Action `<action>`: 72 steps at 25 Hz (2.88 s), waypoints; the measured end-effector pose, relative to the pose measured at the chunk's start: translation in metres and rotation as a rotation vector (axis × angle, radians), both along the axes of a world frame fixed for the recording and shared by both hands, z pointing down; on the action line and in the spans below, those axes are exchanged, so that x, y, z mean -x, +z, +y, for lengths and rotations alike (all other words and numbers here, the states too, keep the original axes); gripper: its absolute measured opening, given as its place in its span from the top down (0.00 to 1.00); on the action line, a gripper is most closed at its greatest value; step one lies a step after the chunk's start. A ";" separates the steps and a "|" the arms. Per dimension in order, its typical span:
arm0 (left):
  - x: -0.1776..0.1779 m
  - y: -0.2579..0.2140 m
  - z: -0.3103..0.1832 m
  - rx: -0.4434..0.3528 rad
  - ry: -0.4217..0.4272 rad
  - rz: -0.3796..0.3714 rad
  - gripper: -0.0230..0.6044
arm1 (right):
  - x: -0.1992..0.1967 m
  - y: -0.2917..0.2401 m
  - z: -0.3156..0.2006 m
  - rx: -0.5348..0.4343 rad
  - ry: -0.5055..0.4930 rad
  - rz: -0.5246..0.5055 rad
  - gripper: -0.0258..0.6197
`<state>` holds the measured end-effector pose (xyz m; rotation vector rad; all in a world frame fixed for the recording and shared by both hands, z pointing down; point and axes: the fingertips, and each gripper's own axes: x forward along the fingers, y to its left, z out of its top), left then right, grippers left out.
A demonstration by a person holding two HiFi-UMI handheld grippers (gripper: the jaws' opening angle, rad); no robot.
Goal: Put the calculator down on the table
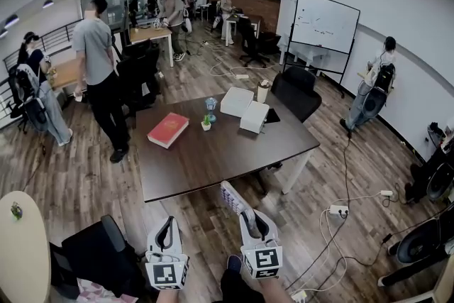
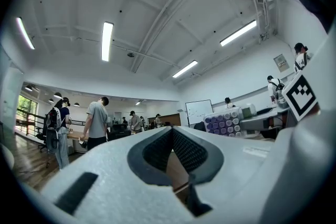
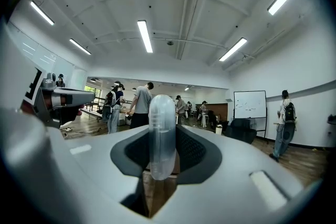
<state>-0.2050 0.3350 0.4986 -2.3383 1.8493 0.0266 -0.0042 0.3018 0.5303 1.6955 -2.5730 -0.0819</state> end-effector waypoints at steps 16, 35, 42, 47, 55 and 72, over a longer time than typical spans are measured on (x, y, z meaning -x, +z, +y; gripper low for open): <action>-0.082 -0.031 -0.180 -0.015 0.060 -0.005 0.97 | -0.075 -0.027 -0.173 -0.005 0.033 -0.003 0.78; -0.111 -0.007 -0.313 0.027 0.035 -0.023 0.97 | -0.098 -0.007 -0.307 0.052 0.001 -0.043 0.78; -0.093 -0.004 -0.384 0.016 0.042 -0.001 0.97 | -0.091 -0.001 -0.371 0.056 0.032 -0.022 0.78; -0.080 -0.005 -0.451 0.008 0.071 0.010 0.97 | -0.077 -0.007 -0.436 0.042 0.055 -0.005 0.78; -0.046 -0.015 -0.550 -0.018 0.111 0.018 0.97 | -0.043 -0.010 -0.522 0.066 0.086 -0.073 0.78; -0.075 -0.005 -0.666 -0.004 0.126 0.022 0.97 | -0.058 0.003 -0.632 0.084 0.083 -0.036 0.78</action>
